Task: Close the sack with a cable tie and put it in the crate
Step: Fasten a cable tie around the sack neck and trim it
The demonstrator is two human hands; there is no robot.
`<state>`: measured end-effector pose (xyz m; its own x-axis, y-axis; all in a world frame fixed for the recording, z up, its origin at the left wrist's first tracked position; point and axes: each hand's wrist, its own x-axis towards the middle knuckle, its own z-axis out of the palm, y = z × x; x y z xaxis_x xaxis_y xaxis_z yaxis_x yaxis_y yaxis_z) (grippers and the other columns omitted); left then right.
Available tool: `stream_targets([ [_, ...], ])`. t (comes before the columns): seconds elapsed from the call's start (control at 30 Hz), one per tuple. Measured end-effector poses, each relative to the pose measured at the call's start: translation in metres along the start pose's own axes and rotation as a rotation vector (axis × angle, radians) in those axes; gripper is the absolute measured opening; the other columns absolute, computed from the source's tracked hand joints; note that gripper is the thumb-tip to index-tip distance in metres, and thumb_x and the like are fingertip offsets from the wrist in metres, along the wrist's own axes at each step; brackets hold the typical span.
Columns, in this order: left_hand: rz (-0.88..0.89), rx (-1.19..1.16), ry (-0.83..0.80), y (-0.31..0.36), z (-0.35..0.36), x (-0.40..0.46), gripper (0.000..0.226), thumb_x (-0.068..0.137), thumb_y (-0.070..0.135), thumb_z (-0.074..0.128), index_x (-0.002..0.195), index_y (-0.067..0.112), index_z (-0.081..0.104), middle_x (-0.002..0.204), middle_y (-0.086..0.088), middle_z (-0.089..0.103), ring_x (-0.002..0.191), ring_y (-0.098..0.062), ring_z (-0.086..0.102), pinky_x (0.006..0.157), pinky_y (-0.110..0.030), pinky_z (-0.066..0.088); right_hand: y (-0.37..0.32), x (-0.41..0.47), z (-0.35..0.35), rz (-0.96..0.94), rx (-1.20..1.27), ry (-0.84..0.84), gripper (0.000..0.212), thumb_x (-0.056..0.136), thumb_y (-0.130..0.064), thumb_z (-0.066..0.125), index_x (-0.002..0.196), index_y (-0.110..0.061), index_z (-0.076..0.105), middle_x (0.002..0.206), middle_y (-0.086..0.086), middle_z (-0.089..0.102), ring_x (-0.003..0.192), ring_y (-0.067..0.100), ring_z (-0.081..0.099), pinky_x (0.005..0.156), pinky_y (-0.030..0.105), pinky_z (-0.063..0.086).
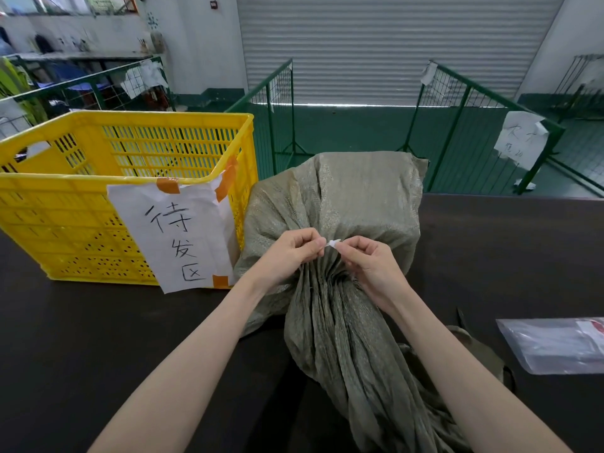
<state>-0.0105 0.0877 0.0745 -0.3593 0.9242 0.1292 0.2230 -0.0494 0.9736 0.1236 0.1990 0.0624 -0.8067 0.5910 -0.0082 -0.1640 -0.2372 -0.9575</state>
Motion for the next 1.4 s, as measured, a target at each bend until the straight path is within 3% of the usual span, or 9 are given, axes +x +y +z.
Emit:
stream_targets([
  [0.2, 0.041, 0.016, 0.124, -0.005, 0.007, 0.002, 0.022, 0.095, 0.011, 0.055, 0.074, 0.018, 0.057, 0.056, 0.009, 0.044, 0.054, -0.003, 0.037, 0.055, -0.016, 0.03, 0.001, 0.002, 0.004, -0.054, -0.159, 0.058, 0.013, 0.084, -0.008, 0.067, 0.072, -0.006, 0.062, 0.045, -0.01, 0.051, 0.041, 0.0, 0.039, 0.045, 0.011, 0.032],
  [0.4, 0.1, -0.013, 0.205, -0.009, 0.012, 0.002, 0.008, 0.093, 0.007, 0.056, 0.092, 0.012, 0.063, 0.062, 0.01, 0.056, 0.061, 0.001, 0.05, 0.065, -0.009, 0.038, 0.003, 0.002, 0.005, -0.092, -0.253, 0.122, 0.015, 0.081, -0.015, 0.072, 0.073, -0.007, 0.063, 0.055, 0.003, 0.056, 0.048, 0.006, 0.045, 0.051, 0.015, 0.037],
  [0.6, 0.117, -0.11, 0.239, -0.009, 0.016, 0.0, 0.008, 0.089, 0.004, 0.062, 0.089, 0.01, 0.068, 0.075, 0.011, 0.066, 0.071, 0.002, 0.056, 0.071, -0.01, 0.043, -0.002, -0.002, 0.007, -0.11, -0.275, 0.127, 0.012, 0.083, -0.01, 0.069, 0.075, -0.007, 0.06, 0.059, 0.007, 0.059, 0.045, 0.001, 0.047, 0.047, 0.011, 0.037],
  [0.7, 0.115, -0.099, 0.278, -0.009, 0.016, 0.001, 0.008, 0.087, 0.005, 0.064, 0.086, 0.011, 0.068, 0.074, 0.007, 0.065, 0.07, -0.001, 0.055, 0.069, -0.012, 0.043, -0.004, -0.005, 0.006, -0.112, -0.326, 0.116, 0.008, 0.085, -0.005, 0.066, 0.078, -0.006, 0.063, 0.067, 0.011, 0.065, 0.052, 0.005, 0.057, 0.056, 0.017, 0.047],
  [0.83, 0.106, -0.092, 0.303, -0.007, 0.014, 0.0, 0.005, 0.087, 0.005, 0.065, 0.089, 0.006, 0.069, 0.077, 0.0, 0.065, 0.07, -0.002, 0.057, 0.071, -0.014, 0.045, -0.006, -0.006, -0.001, -0.178, -0.425, 0.165, 0.007, 0.084, -0.01, 0.066, 0.078, -0.01, 0.068, 0.078, 0.015, 0.072, 0.072, 0.017, 0.066, 0.077, 0.036, 0.053],
  [0.93, 0.097, -0.085, 0.299, -0.007, 0.013, 0.001, 0.004, 0.086, 0.005, 0.066, 0.087, 0.007, 0.069, 0.077, 0.0, 0.067, 0.07, -0.001, 0.058, 0.071, -0.014, 0.046, -0.014, -0.006, 0.0, -0.211, -0.408, 0.186, 0.01, 0.087, -0.013, 0.064, 0.078, -0.011, 0.069, 0.077, 0.009, 0.073, 0.073, 0.018, 0.068, 0.078, 0.034, 0.055],
  [1.07, 0.123, 0.002, 0.268, -0.003, 0.015, 0.002, 0.006, 0.085, 0.005, 0.068, 0.085, 0.011, 0.07, 0.074, 0.004, 0.067, 0.067, 0.003, 0.057, 0.069, -0.011, 0.044, -0.023, -0.002, 0.004, -0.2, -0.545, 0.156, 0.024, 0.089, -0.025, 0.062, 0.068, -0.015, 0.062, 0.056, -0.001, 0.059, 0.051, 0.009, 0.053, 0.06, 0.027, 0.044],
  [1.2, 0.156, 0.098, 0.226, -0.001, 0.015, 0.003, 0.005, 0.085, 0.006, 0.068, 0.087, 0.01, 0.071, 0.073, 0.007, 0.066, 0.065, 0.006, 0.055, 0.068, -0.01, 0.042, -0.022, 0.003, 0.004, -0.151, -0.638, 0.113, 0.026, 0.088, -0.024, 0.061, 0.062, -0.019, 0.06, 0.051, -0.006, 0.053, 0.048, 0.006, 0.044, 0.058, 0.029, 0.036],
  [1.4, 0.155, 0.161, 0.245, -0.007, 0.013, 0.004, 0.003, 0.087, 0.01, 0.066, 0.086, 0.011, 0.069, 0.072, 0.006, 0.064, 0.066, 0.001, 0.053, 0.068, -0.014, 0.042, -0.021, 0.007, 0.001, -0.176, -0.579, 0.172, 0.03, 0.089, -0.018, 0.059, 0.059, -0.019, 0.057, 0.042, -0.013, 0.045, 0.041, 0.0, 0.036, 0.052, 0.025, 0.029],
])
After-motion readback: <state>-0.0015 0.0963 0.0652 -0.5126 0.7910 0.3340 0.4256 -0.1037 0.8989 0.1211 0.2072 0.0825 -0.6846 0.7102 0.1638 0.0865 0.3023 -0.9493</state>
